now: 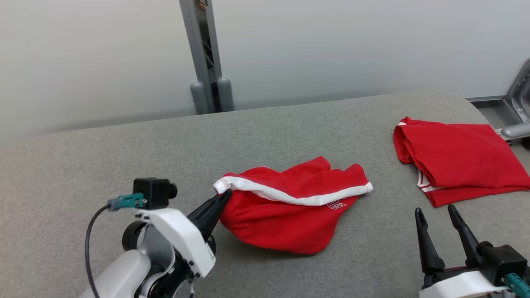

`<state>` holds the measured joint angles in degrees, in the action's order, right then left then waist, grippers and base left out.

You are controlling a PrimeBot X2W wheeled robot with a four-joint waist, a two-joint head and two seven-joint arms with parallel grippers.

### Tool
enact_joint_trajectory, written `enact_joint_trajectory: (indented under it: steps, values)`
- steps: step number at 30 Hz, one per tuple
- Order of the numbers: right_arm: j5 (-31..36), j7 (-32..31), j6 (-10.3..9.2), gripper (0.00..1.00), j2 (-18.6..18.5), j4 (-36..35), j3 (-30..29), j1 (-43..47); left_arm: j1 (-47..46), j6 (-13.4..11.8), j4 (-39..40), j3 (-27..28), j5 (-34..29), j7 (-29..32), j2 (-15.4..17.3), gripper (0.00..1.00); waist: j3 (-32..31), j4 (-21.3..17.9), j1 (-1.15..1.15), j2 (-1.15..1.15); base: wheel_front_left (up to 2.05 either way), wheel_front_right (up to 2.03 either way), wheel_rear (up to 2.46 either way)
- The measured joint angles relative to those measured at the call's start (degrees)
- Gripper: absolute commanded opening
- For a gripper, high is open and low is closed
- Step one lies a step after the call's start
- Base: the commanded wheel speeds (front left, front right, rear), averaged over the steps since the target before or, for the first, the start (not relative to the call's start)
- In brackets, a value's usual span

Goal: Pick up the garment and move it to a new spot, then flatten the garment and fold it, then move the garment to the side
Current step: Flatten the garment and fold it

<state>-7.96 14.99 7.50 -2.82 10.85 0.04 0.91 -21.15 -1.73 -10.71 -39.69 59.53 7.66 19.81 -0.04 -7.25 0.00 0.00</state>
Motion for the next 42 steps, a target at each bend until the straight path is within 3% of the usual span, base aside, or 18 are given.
enact_joint_trajectory:
  steps: [3,10,12,13,17,30,42]
  values:
    - [0.01,-0.01,0.0,1.0,0.07,0.05,0.18,0.05,3.89,3.19,2.33,0.53,0.34,-2.97,2.42,0.0,0.37,1.54,0.0,0.0,0.0,0.0,0.0]
    - [0.19,-0.01,0.0,1.0,0.08,0.29,0.64,0.07,8.76,3.67,0.44,2.21,0.92,-6.9,4.65,0.0,0.46,4.17,0.0,0.0,0.0,0.0,0.0]
    - [0.32,-0.01,0.0,1.0,0.04,0.42,0.64,0.15,9.59,3.65,-0.64,2.48,1.35,-7.49,4.52,0.45,0.21,4.61,0.0,0.0,0.0,0.0,0.0]
    - [0.36,0.0,0.0,1.0,0.04,0.49,0.71,0.26,10.11,3.43,-1.18,2.67,1.67,-7.81,4.42,1.0,0.05,4.78,0.0,0.0,0.0,0.0,0.0]
    - [0.43,0.0,0.0,1.0,0.07,0.73,0.89,0.42,11.62,3.12,-2.15,3.47,2.45,-9.64,3.58,1.0,-0.52,5.19,0.0,0.0,0.0,0.0,0.0]
    - [0.36,-0.01,0.0,1.0,0.07,0.92,0.98,1.49,18.51,-3.77,-2.24,8.89,2.37,-20.6,0.01,1.0,-2.79,6.35,0.0,0.0,0.0,0.0,0.0]
    - [-0.47,-0.01,0.0,1.0,0.08,1.26,2.18,1.61,16.87,-3.75,-4.25,7.19,3.02,-17.67,-2.34,1.0,-3.53,4.65,0.0,0.0,0.0,0.0,0.0]
